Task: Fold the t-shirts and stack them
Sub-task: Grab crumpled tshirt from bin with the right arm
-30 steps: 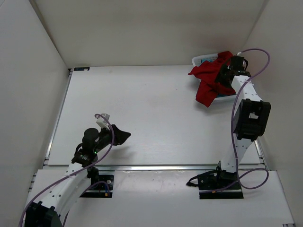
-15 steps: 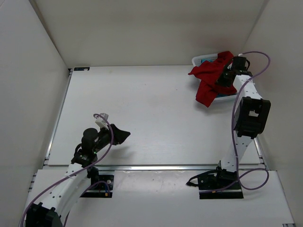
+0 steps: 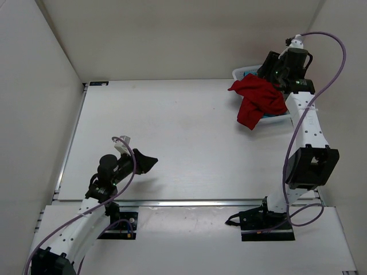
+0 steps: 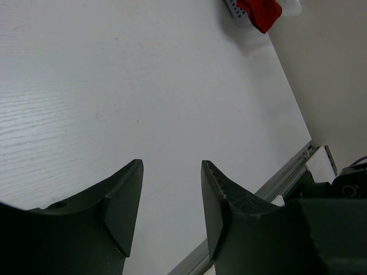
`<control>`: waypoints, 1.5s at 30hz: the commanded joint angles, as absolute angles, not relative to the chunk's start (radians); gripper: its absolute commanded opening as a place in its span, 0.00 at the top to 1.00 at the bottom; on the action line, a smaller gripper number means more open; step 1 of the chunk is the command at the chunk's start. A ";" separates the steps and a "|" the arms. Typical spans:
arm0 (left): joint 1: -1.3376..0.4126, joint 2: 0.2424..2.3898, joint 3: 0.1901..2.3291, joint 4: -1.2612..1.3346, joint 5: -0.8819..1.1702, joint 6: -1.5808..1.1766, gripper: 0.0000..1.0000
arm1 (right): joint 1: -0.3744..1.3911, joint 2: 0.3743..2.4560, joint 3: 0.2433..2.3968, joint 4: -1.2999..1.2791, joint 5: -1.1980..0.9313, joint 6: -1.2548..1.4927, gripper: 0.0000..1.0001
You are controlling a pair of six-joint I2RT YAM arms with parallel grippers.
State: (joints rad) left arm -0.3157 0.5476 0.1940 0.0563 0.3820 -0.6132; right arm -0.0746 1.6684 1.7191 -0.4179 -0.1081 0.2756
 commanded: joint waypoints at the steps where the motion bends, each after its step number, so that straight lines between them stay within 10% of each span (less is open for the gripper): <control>1: -0.305 0.518 0.230 0.052 0.406 -0.623 0.44 | -0.081 1.749 1.713 -0.463 -0.089 0.209 0.50; 22: -0.285 0.563 0.158 0.126 0.410 -0.635 0.44 | -0.104 2.022 1.772 -0.566 -0.121 0.175 0.54; 29: -0.287 0.580 0.160 0.140 0.411 -0.635 0.44 | -0.113 2.049 1.804 -0.588 -0.137 0.213 0.99; 45: -0.299 0.629 0.310 0.089 0.419 -0.597 0.44 | 0.115 1.622 1.934 -0.543 0.128 0.163 1.00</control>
State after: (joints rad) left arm -0.3038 0.6338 0.2264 0.1047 0.4034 -0.6281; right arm 0.0380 1.7149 1.8111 -0.5781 0.1059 0.1898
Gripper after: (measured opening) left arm 0.565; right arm 0.033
